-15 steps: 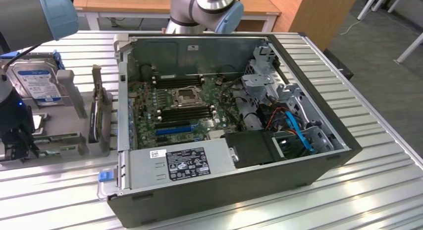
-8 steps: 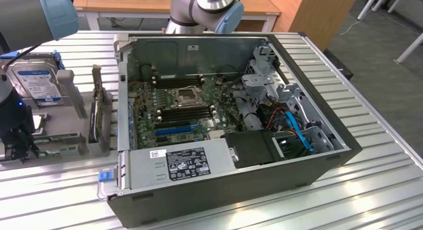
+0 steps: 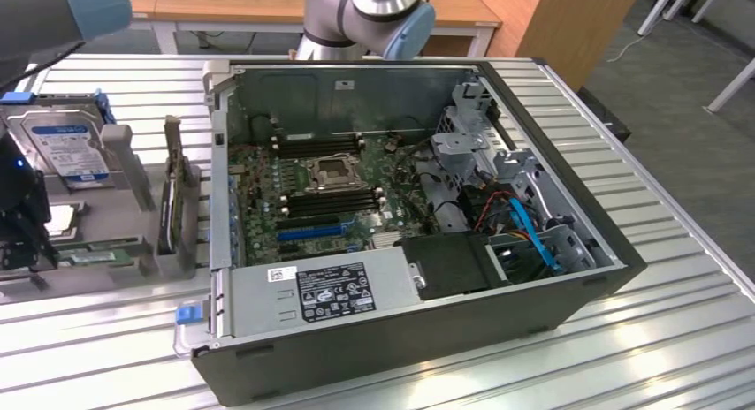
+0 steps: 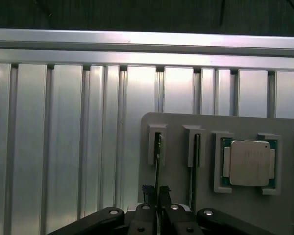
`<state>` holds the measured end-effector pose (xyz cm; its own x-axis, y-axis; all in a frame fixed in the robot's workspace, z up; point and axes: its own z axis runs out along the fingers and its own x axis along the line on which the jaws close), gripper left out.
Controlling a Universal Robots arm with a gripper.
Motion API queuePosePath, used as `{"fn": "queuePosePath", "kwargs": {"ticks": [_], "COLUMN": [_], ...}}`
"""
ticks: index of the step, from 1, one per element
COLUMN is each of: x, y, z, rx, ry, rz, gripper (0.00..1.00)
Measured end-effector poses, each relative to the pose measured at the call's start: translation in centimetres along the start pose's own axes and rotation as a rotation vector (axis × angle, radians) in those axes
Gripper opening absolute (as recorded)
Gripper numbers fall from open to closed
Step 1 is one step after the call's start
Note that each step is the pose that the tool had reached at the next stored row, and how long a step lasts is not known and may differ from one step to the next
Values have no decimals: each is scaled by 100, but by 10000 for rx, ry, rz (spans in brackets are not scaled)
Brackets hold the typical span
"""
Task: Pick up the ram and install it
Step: 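Pick up the ram and move it above insertion slot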
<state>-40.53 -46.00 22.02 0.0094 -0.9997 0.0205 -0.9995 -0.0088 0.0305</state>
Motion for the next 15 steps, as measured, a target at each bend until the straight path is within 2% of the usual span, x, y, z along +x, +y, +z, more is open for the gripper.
{"fn": "queuePosePath", "kwargs": {"ticks": [6, 15], "x": [6, 14], "y": [8, 21], "z": [-270, -682], "rx": [0, 12], "ry": [0, 18], "rz": [-36, -616], "gripper": [14, 14]}}
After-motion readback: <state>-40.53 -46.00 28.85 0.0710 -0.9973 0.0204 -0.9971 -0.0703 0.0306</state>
